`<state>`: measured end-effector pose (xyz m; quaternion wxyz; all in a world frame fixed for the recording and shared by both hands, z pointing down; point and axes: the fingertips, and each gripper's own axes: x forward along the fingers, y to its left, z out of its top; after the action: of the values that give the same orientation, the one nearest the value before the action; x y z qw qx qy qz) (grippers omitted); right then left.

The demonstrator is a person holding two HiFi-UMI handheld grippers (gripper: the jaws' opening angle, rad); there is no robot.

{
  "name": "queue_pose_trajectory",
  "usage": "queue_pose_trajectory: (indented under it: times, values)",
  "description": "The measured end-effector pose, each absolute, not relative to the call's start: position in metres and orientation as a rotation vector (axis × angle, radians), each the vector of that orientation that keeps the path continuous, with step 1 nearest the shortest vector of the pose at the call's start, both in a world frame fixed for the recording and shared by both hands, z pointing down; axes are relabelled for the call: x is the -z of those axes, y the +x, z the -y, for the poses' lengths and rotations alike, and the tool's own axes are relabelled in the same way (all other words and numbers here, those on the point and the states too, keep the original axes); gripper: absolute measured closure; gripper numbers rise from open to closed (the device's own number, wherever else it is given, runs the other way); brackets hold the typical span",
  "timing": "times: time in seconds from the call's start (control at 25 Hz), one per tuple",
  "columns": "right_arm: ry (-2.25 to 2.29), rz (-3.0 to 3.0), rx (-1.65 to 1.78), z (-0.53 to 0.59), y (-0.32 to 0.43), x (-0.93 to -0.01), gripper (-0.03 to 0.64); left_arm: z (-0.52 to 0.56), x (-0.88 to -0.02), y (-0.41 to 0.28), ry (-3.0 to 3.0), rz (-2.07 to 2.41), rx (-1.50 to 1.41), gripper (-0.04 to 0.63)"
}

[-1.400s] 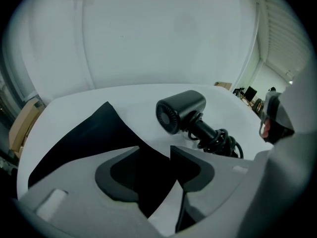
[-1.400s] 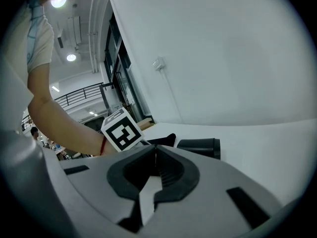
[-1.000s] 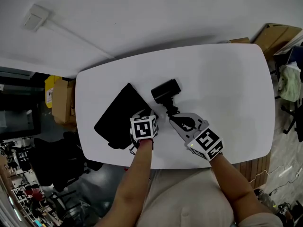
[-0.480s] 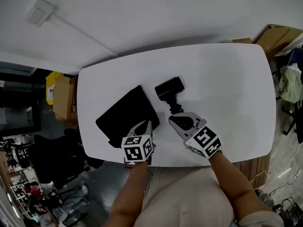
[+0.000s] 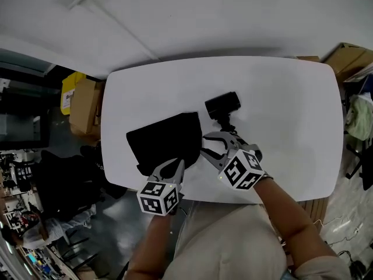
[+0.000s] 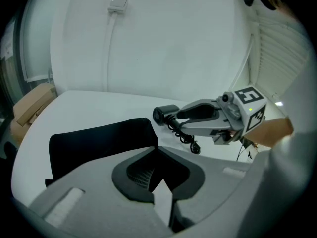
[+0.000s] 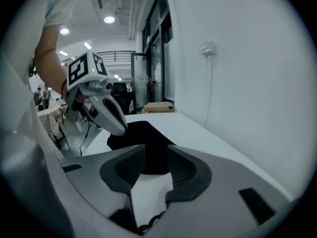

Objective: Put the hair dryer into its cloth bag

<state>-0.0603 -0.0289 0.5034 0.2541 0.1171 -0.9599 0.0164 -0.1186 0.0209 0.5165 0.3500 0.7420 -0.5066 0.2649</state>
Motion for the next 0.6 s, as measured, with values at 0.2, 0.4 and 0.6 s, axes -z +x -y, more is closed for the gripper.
queue_pose_trajectory:
  times: [0.2, 0.4, 0.6]
  values:
    - [0.094, 2.453, 0.432, 0.031, -0.086, -0.518, 0.405, -0.034, -0.504, -0.124, 1.954, 1.242, -0.628, 0.572]
    - [-0.104, 2.314, 0.696, 0.030, -0.107, -0.539, 0.405, -0.047, -0.496, -0.125, 2.006, 1.166, -0.618, 0.572]
    - [-0.203, 2.265, 0.788, 0.026, -0.123, -0.549, 0.534, -0.061, -0.491, -0.129, 2.043, 1.113, -0.575, 0.571]
